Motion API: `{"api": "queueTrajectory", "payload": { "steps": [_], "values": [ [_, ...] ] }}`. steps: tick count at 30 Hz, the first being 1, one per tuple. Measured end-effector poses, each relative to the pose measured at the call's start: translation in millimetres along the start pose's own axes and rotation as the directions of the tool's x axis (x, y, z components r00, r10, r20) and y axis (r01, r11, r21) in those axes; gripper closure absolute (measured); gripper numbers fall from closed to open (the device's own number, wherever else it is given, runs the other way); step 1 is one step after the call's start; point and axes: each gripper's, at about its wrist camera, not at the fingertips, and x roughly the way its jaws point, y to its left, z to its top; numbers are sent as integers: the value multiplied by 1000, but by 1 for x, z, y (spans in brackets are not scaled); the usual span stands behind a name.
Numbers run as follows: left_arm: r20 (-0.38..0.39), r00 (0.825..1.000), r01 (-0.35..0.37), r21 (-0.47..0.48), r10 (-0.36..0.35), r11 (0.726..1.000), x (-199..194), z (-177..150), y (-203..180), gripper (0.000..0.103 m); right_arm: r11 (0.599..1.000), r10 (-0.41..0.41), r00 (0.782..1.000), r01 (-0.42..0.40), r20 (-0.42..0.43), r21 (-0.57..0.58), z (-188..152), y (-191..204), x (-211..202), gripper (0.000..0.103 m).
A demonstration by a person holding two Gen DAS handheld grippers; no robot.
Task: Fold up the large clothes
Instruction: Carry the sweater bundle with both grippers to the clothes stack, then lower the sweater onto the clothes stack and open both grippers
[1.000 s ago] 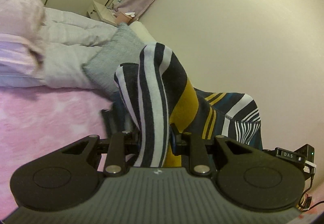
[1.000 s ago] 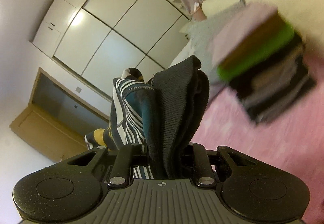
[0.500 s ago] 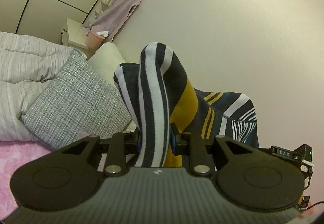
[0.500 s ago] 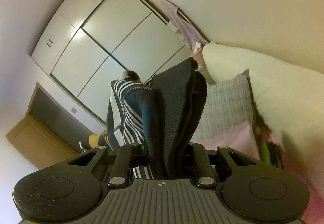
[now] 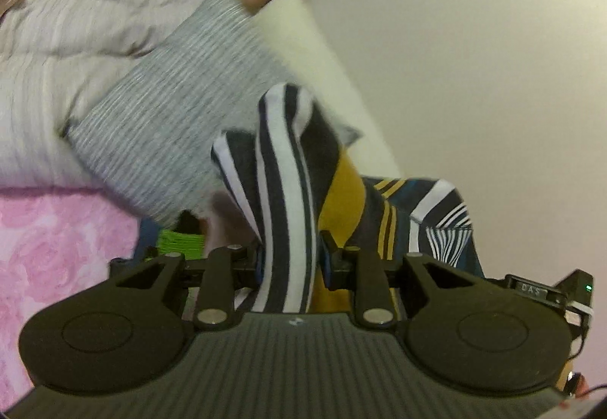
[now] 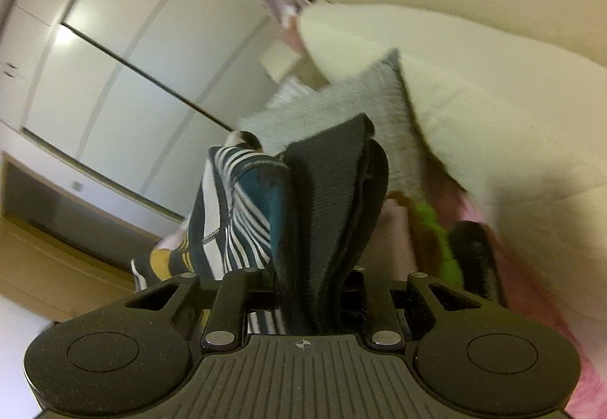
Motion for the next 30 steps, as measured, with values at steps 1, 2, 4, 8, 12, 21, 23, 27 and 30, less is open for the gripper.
{"api": "queueTrajectory", "payload": {
  "steps": [1,2,4,8,12,21,23,27,30],
  "values": [
    [-6,1000,-24,-2,24,1000,7,-6,6,76,999,-38,999,38,3,-14,-6,-4,8,78],
    [-4,999,-38,0,38,999,13,-8,11,71,996,-76,997,77,15,-46,-11,-7,16,70],
    [22,998,-58,19,58,998,16,-9,13,62,984,-123,990,131,74,-122,-23,-5,19,56],
    [111,985,-145,115,132,983,0,-8,2,60,892,-241,920,335,310,-303,-52,25,-9,51],
    [243,963,-174,244,113,954,-50,-37,-28,61,806,-159,869,389,469,-446,-105,56,-58,51],
    [232,968,-211,537,97,817,-43,-152,-67,63,648,-139,876,434,463,-626,-225,57,-36,52],
    [222,969,-215,522,112,825,-30,-148,-63,62,660,-141,878,427,457,-618,-223,48,-25,52],
    [224,966,-231,524,128,820,-19,-137,-60,60,698,-158,900,393,407,-598,-205,46,-15,52],
    [213,967,-233,517,140,824,-15,-135,-57,60,710,-195,925,363,327,-603,-196,53,-16,52]
  ]
}}
